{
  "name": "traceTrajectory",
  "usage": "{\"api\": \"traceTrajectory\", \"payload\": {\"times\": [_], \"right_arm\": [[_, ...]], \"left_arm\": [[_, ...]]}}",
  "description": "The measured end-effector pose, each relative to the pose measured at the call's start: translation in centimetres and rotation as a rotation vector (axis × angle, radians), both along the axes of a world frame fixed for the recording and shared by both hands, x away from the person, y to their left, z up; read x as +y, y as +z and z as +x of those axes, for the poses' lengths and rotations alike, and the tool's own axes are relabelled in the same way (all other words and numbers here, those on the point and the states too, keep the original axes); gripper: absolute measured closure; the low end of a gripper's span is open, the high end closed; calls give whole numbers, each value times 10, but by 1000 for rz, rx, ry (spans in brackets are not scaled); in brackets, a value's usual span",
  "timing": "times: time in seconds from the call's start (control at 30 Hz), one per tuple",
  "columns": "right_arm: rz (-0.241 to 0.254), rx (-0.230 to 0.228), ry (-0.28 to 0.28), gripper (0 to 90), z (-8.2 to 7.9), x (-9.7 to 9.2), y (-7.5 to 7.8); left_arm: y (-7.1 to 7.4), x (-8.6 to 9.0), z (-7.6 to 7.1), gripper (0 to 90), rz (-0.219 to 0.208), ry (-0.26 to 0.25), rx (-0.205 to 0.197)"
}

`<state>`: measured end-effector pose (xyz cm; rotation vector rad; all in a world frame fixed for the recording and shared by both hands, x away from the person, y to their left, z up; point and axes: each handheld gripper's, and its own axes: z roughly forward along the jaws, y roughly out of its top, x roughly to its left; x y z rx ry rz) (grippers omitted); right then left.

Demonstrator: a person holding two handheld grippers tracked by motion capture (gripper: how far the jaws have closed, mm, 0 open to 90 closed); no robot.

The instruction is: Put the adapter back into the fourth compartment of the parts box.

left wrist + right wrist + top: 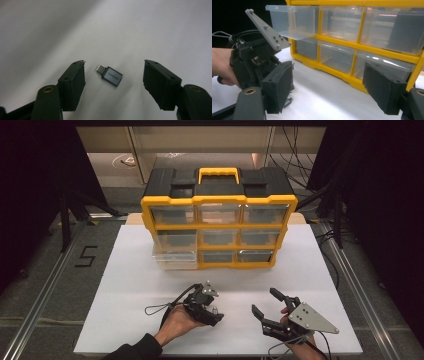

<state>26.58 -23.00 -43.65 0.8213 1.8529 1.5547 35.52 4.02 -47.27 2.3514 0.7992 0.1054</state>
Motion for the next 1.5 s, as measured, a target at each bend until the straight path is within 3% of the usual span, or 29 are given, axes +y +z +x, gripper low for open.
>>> {"api": "traceTrajectory", "payload": {"times": [0.47, 0.67, 1.0, 1.33, 1.5], "right_arm": [[0, -2, 1, 253, 0, 0, 0], [0, -2, 1, 253, 0, 0, 0], [1, -1, 3, 253, 0, 0, 0], [1, -2, 4, 253, 0, 0, 0], [1, -3, 4, 253, 0, 0, 0]], "left_arm": [[-4, -5, 1, 457, 21, -16, 16], [-4, -8, 0, 518, 25, -21, 4], [-5, -8, -3, 648, 68, -35, -55], [-5, -6, -2, 749, 67, -32, -61], [-5, -5, -2, 756, 67, -41, -67]]}}
